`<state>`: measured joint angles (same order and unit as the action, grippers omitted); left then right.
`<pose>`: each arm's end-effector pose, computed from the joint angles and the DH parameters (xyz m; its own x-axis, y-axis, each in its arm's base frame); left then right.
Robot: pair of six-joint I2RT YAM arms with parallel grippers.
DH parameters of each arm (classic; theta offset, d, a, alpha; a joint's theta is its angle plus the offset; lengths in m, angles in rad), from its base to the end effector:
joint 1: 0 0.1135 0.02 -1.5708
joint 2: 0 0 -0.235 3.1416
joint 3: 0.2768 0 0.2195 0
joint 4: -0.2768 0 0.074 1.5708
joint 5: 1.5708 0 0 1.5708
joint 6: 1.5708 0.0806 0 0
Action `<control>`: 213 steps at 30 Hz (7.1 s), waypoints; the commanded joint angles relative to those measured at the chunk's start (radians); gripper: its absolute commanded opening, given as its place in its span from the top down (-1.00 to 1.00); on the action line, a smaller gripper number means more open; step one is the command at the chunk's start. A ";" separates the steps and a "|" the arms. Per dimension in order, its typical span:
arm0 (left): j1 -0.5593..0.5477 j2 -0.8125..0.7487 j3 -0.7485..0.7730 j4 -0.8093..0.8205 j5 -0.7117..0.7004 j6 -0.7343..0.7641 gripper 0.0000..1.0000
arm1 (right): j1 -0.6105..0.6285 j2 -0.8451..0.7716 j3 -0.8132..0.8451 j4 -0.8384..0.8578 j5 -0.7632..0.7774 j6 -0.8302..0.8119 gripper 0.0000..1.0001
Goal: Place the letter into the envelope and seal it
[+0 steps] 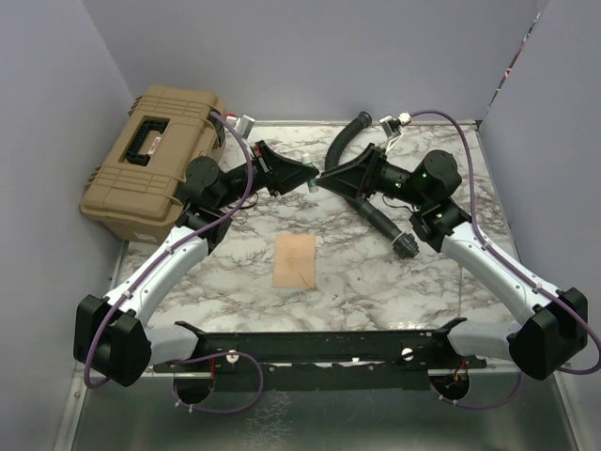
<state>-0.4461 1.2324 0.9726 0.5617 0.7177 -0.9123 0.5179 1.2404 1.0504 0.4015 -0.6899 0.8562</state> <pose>0.2388 -0.1730 0.3790 -0.5409 -0.4017 -0.7389 0.7577 0.1486 -0.6355 0.2314 0.1909 0.3834 -0.5773 0.3416 -0.7416 -0.7423 0.1588 0.6510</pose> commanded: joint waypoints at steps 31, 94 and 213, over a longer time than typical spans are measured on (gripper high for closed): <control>0.004 -0.007 -0.028 0.065 -0.306 -0.104 1.00 | 0.055 0.219 0.181 -0.205 0.145 -0.561 0.99; 0.141 0.006 0.081 0.079 0.048 -0.110 1.00 | 0.019 0.320 0.152 0.443 -0.176 0.241 0.11; 0.132 -0.035 0.171 -0.144 0.286 0.379 1.00 | 0.206 0.294 0.663 -0.659 0.304 -0.390 0.60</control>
<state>-0.3088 1.2194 1.1351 0.3859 0.9802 -0.5312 0.7250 1.5085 1.7275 -0.3038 -0.4007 0.4370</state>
